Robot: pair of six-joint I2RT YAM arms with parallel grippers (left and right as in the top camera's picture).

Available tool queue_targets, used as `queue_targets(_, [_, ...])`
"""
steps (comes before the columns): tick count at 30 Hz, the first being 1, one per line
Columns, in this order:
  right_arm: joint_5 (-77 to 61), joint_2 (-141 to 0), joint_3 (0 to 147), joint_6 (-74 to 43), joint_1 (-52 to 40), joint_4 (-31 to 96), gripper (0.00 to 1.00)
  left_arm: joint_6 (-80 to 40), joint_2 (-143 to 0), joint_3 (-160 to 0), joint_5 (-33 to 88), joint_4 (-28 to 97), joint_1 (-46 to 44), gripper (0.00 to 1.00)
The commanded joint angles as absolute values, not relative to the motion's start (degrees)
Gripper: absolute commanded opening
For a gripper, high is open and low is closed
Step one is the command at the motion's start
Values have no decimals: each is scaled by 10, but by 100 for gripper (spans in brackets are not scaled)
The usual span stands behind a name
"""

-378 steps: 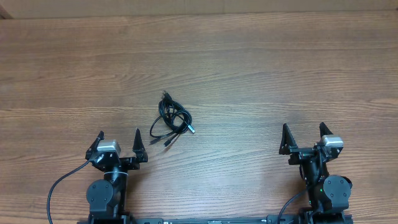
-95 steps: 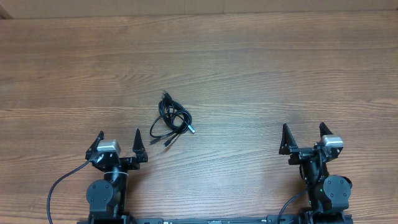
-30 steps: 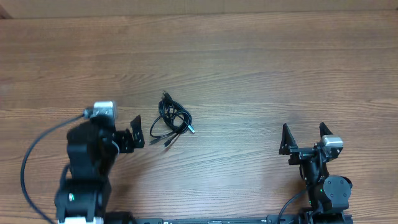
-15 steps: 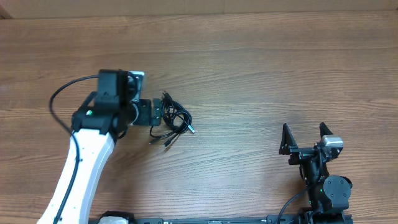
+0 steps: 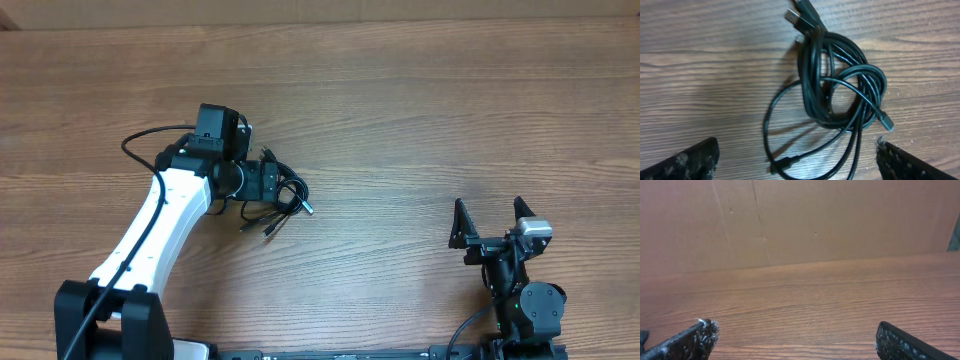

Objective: Untangle cables
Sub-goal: 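Move the left gripper forward over the black cable bundle, then lower the left gripper and close it on the cable bundle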

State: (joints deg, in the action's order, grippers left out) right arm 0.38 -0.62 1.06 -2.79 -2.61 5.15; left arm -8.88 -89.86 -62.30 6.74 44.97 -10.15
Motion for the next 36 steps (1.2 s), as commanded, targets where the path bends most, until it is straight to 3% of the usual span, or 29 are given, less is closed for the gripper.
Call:
queue_targets(1, [4,-2,5,-26,-24,48,100,-95,-919,-639,102,446,-105,83])
queue_targets(2, [4,-2,5,-26,-24,48,100,-95,-922,-639,102,443,-105,78])
queue_targets(13, [3,-2,5,-26,-24,48,100,-185,-967,-639,102,417,-105,67])
queue_targets(18, [4,-2,5,-26,-24,48,100,-185,-969,-639,101,399,-105,55])
queue_targets(36, [4,-2,5,-26,-24,48,100,-198,-972,-638,94,370,-105,52])
